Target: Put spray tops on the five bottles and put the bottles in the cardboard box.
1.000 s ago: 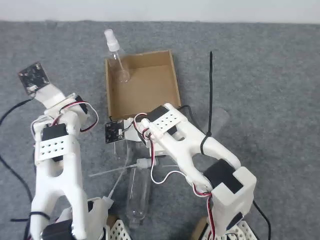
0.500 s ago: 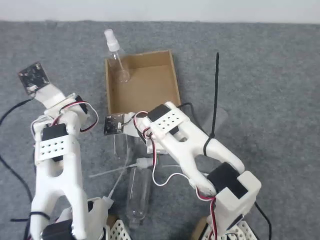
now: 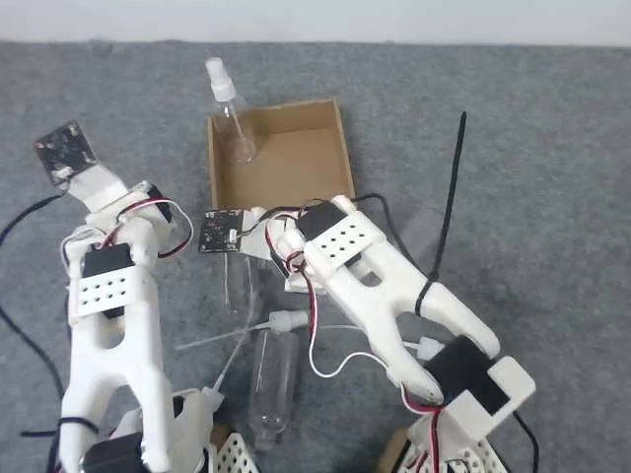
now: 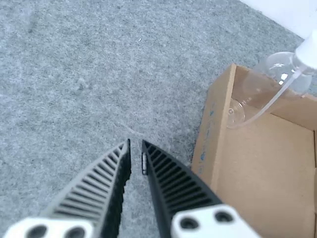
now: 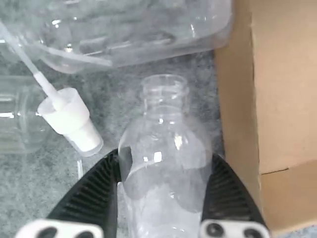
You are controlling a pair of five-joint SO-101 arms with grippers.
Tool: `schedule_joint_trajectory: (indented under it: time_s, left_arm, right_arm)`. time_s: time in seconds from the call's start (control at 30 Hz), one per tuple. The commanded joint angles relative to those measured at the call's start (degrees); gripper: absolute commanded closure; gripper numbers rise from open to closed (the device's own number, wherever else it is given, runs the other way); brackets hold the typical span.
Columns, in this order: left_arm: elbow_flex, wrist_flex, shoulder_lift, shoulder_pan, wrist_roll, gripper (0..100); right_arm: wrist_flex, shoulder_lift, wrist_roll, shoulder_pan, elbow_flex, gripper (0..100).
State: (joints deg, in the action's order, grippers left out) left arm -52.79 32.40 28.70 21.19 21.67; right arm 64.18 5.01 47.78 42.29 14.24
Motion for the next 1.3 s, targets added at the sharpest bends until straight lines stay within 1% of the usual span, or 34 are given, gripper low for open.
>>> schedule_joint_trajectory:
  time_s: [0.0,0.17,0.47,0.57,0.93,1.03,1.27]
  left_arm:
    - [0.75,-1.76,2.64,0.18,0.18,97]
    - [0.75,-1.76,2.64,0.18,0.18,97]
    - [-0.4,-1.67,2.99,0.44,0.18,97]
    - [-0.4,-1.76,2.99,1.32,0.18,97]
    - [-0.4,-1.85,2.99,1.05,0.18,97]
    - [-0.4,-1.85,2.99,1.05,0.18,97]
    - [-0.31,-1.85,2.99,1.05,0.18,97]
  right_arm:
    - [0.48,-4.88,-3.08,-0.66,-2.02,90.7]
    - [0.48,-7.96,-10.37,-0.66,-2.02,90.7]
    - [0.84,-13.85,-17.14,-1.01,-1.49,90.7]
    - [4.0,-15.25,-19.96,-0.66,-1.67,90.7]
    - [12.18,-17.98,-28.31,-0.92,-1.49,90.7]
    - [12.62,-18.24,-29.98,-1.1,-1.49,90.7]
    - [12.0,-22.2,-30.33,-0.84,3.34,90.7]
